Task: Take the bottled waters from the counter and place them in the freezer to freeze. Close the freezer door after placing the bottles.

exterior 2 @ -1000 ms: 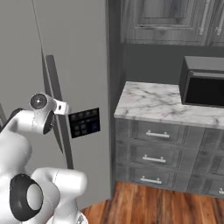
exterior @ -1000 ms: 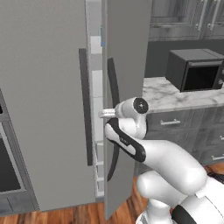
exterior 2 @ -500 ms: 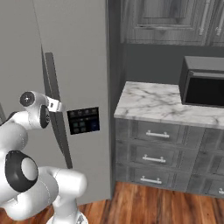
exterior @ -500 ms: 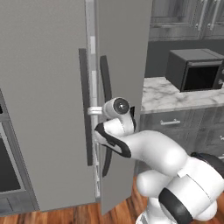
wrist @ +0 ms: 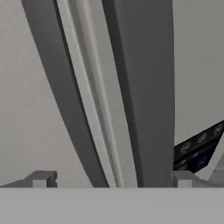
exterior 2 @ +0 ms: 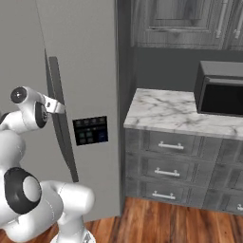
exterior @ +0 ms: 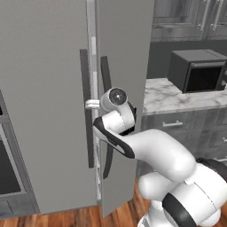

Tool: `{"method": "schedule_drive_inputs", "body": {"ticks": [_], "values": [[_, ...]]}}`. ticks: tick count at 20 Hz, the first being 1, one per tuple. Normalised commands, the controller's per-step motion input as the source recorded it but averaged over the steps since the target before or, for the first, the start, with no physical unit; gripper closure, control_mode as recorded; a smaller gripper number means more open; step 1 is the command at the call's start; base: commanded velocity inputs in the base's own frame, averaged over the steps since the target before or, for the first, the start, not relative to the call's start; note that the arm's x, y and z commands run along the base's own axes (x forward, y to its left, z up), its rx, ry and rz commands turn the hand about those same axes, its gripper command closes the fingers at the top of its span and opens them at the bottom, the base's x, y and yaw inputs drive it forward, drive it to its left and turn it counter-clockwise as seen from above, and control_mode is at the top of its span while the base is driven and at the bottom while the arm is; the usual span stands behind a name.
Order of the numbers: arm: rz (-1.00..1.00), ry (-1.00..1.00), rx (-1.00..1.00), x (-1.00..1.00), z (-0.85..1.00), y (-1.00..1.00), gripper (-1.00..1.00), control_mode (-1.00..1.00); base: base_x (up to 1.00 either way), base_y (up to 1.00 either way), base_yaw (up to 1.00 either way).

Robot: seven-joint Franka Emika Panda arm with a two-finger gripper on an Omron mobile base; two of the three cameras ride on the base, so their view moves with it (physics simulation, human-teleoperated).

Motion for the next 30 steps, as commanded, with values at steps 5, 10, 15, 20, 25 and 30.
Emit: {"method": "schedule_drive_inputs", "body": {"ticks": [5,10,15,20,25,30], "values": [[0.02,0.2,-0.04,0.0,0.32,-0.38,-1.0,-1.0,0.0,0.0,0.0],[0.02,0.11,-0.06,0.0,0.1,-0.28,-1.0,-1.0,0.0,0.0,0.0],[0.03,-0.01,0.0,0.28,-0.08,-0.3,-1.0,-1.0,0.0,0.0,0.0],[0.03,-0.05,0.0,0.28,-0.04,-0.01,-1.0,-1.0,0.0,0.0,0.0],[0.0,-0.05,0.0,0.43,-0.01,0.01,-1.0,-1.0,0.0,0.0,0.0],[0.0,-0.01,0.0,0.49,-0.01,0.0,-1.0,-1.0,0.0,0.0,0.0]]}}
